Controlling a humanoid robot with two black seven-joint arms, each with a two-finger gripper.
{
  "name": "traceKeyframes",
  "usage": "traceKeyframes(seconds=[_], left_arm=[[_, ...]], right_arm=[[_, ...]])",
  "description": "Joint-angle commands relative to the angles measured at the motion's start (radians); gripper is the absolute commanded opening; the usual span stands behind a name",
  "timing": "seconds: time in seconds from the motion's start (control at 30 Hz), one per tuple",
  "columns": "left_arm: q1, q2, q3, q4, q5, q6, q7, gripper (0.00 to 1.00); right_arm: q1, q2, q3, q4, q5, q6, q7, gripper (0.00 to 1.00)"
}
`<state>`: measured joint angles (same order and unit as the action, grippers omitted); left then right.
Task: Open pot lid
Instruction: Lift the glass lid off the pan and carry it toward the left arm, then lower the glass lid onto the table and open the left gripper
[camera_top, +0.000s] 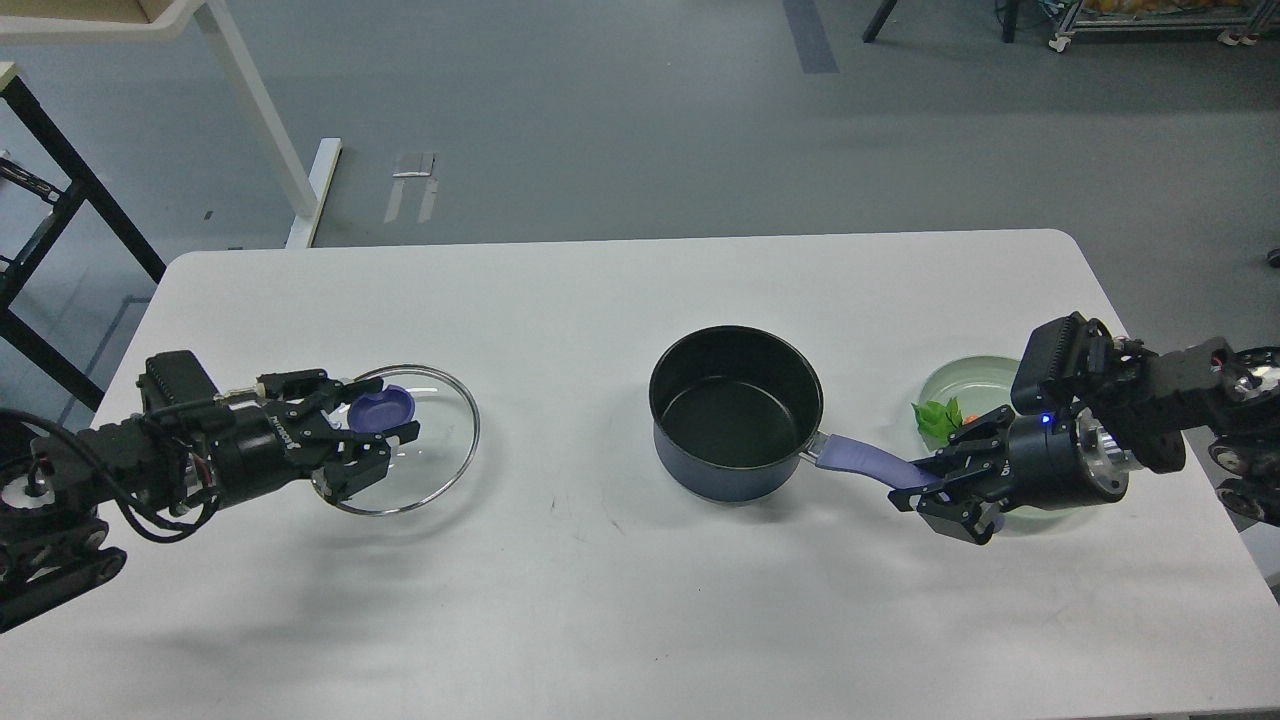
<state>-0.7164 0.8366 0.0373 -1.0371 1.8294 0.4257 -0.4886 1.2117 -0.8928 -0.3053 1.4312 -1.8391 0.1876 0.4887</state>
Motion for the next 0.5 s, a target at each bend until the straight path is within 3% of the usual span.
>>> traceKeyframes(seconds=[0.0,0.3,0.37,0.47], left_arm=[[0.023,-0.001,0.003,0.031,0.004,0.001,0.0,0.39],[0.054,-0.017,0.004,0.066,0.007,0.001,0.0,0.48],[0.055,-0.017,0.004,0.072,0.007,-0.001,0.0,0.59],[0.057,-0.028,0.004,0.083,0.007,-0.001,0.0,0.65]], right_arm=[[-0.001,0.0,0.0,0.0,0.0,0.0,0.0,0.33],[-0.001,-0.002,0.0,0.0,0.0,0.0,0.0,0.34],[-0.001,-0.003,0.0,0.0,0.0,0.0,0.0,0.34],[-0.001,-0.005,0.0,0.0,0.0,0.0,0.0,0.34]])
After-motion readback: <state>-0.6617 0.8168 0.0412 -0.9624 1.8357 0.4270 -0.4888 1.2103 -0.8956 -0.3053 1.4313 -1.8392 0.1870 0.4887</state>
